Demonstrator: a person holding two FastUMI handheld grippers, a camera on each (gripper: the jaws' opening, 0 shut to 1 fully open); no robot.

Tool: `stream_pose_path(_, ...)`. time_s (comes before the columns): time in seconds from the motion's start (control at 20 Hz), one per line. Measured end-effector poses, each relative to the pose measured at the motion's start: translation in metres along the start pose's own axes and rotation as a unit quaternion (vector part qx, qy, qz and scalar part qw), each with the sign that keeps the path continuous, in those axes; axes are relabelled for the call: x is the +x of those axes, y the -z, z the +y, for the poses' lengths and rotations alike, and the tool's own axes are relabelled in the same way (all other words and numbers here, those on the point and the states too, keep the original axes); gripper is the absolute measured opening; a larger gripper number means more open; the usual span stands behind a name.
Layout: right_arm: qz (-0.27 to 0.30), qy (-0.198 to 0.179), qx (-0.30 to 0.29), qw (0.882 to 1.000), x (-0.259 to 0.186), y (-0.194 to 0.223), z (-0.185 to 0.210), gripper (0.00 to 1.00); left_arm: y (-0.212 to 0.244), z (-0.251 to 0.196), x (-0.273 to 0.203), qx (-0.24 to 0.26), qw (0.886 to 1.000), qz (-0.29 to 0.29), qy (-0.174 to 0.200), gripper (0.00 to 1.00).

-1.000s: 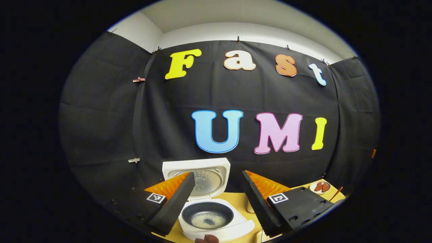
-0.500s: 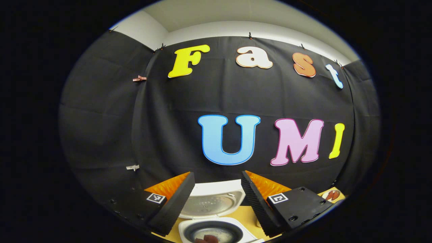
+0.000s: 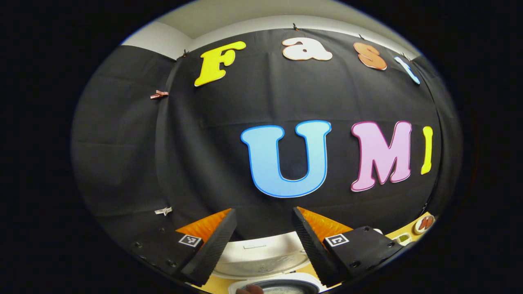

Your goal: Close the left gripper, press the button to open the rice cooker; take a wooden spoon from the chopstick holder with the right hand, scoop a spoonful of rice and pour it into the rice cooker, then put the wooden spoon back into the chopstick holder.

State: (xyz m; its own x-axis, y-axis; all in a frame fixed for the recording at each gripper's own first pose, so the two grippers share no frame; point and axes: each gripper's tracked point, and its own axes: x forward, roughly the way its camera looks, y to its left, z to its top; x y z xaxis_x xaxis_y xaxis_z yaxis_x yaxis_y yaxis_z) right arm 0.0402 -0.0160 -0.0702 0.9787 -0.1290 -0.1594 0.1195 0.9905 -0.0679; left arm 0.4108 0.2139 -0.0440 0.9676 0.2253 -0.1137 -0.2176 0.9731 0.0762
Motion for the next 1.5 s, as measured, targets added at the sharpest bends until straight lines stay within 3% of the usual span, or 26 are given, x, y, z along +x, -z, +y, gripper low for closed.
stream_pose_path(0.2,0.012,0.005,-0.019,1.0,-0.01,0.008,-0.002,0.98,0.029,0.008,0.01,0.009,0.999,0.041,-0.021,0.94)
stream_pose_path(0.4,0.011,-0.011,-0.031,0.999,-0.012,0.009,0.01,0.98,0.036,0.007,-0.006,-0.032,0.998,0.044,-0.031,0.99)
stream_pose_path(0.9,0.01,-0.074,-0.026,0.997,-0.025,0.002,0.032,0.98,0.073,-0.024,-0.103,-0.049,0.995,0.08,-0.03,1.0)
stream_pose_path(1.15,0.015,-0.094,-0.012,0.995,-0.037,0.009,0.032,0.98,0.103,-0.038,-0.147,-0.06,0.99,0.123,-0.031,1.0)
stream_pose_path(1.5,0.025,-0.089,-0.002,0.996,-0.045,0.018,0.018,0.98,0.175,-0.06,-0.175,-0.07,0.976,0.205,-0.038,1.0)
